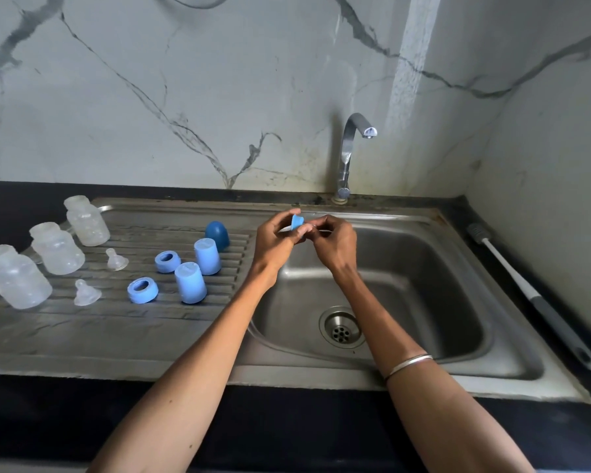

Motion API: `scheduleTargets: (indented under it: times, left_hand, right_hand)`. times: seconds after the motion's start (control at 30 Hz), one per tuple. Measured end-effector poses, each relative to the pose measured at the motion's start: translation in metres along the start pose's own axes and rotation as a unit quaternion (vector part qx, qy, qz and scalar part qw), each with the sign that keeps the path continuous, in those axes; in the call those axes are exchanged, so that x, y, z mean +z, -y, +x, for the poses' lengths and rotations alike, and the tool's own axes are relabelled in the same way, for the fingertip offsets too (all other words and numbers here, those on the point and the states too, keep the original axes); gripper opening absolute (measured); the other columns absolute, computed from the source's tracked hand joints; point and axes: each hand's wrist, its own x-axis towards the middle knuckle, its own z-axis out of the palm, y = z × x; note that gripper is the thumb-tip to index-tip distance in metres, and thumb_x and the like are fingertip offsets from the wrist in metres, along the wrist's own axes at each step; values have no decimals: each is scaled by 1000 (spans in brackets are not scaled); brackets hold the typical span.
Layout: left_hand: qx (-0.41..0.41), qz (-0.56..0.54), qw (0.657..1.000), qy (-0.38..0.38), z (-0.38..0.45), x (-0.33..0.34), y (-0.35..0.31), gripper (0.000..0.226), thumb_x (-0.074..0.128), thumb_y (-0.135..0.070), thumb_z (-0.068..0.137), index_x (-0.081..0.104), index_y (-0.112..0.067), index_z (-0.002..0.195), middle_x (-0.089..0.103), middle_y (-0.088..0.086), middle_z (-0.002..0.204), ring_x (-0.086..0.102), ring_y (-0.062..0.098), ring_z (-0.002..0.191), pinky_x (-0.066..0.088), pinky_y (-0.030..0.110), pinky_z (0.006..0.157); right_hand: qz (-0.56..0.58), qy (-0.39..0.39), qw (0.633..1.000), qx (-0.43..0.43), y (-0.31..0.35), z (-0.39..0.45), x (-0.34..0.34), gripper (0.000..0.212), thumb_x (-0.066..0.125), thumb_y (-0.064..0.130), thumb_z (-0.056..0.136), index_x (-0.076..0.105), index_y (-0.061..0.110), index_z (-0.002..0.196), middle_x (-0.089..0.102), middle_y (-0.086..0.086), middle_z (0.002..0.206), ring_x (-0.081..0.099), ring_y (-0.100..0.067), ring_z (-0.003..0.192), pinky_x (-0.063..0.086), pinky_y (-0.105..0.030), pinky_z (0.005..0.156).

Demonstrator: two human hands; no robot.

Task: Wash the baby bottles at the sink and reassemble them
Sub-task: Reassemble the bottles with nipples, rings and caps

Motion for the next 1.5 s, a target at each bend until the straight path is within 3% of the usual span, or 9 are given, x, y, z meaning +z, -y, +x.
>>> scheduleTargets:
  times: [0.13, 0.37, 0.5, 0.63, 0.77, 0.9, 1.03, 1.27, 1.5]
  left_hand:
    - [3, 20, 1000, 13, 1, -3, 2, 33, 65, 3, 92, 68, -11, 121, 72, 7, 114, 70, 4, 91, 55, 16, 79]
    - [-23, 8, 999, 30, 4, -9, 5, 36, 65, 4, 92, 65, -4, 127, 73, 4, 110, 70, 8, 95, 57, 23, 84]
    - [-28, -11, 999, 26, 2, -10, 5, 32, 72, 1, 87, 68, -4, 118, 73, 12, 108, 71, 14, 93, 58, 24, 80]
    - [-105, -130, 985, 41, 5, -11, 4, 21, 53, -5, 101, 68, -6, 115, 73, 11, 106, 71, 22, 98, 58, 35, 91]
    - [-115, -92, 989, 7, 5, -14, 8, 27, 55, 9, 95, 71, -7, 109, 75, 7, 99, 70, 23, 98, 60, 31, 84]
    - [-115, -93, 989, 0, 8, -19, 10, 25, 60, 10, 92, 71, 1, 112, 73, 16, 112, 70, 27, 103, 60, 32, 84]
    - [-151, -139, 978, 37, 6, -19, 6, 34, 53, 15, 90, 72, -7, 108, 74, 12, 103, 72, 17, 91, 60, 27, 79]
    - [-174, -168, 965, 98, 7, -28, 4, 28, 70, 5, 79, 71, -3, 106, 74, 9, 91, 69, 16, 84, 58, 30, 79]
    - [-158, -179, 966, 98, 12, -25, 5, 41, 47, 20, 89, 56, 15, 129, 64, 26, 116, 67, 20, 98, 57, 27, 82]
  right_hand:
    - [14, 10, 1000, 13, -3, 1, 0, 5, 73, 13, 83, 69, 15, 80, 75, 4, 81, 70, -6, 80, 54, -20, 77]
    - [113, 78, 988, 66, -13, 3, -3, 10, 68, 6, 88, 64, 12, 80, 74, -13, 89, 72, -24, 89, 58, -41, 88]
    - [123, 83, 987, 54, -10, 2, -8, 4, 70, 4, 87, 70, 2, 90, 73, -12, 90, 73, -22, 86, 59, -37, 83]
    - [160, 75, 982, 69, -9, 4, -9, 10, 66, -2, 88, 69, 0, 97, 72, -17, 97, 72, -26, 91, 60, -36, 83]
    - [175, 152, 971, 66, -5, 1, -10, 17, 62, -5, 90, 68, -4, 106, 72, -17, 103, 71, -26, 97, 58, -30, 83]
    - [171, 172, 969, 51, -5, -1, -8, 21, 72, 8, 87, 72, 3, 107, 74, -10, 103, 71, -23, 100, 56, -36, 91]
    - [133, 134, 982, 29, -3, -1, -8, 20, 79, 5, 78, 75, 11, 97, 76, -4, 94, 72, -17, 92, 57, -33, 88]
    - [173, 145, 974, -6, 10, -4, -9, 24, 72, -8, 80, 72, -5, 103, 74, -14, 99, 72, -13, 88, 56, -24, 80]
    - [187, 150, 971, -19, 14, -6, -8, 20, 67, -6, 85, 73, -2, 104, 75, -12, 101, 71, -20, 96, 56, -30, 86]
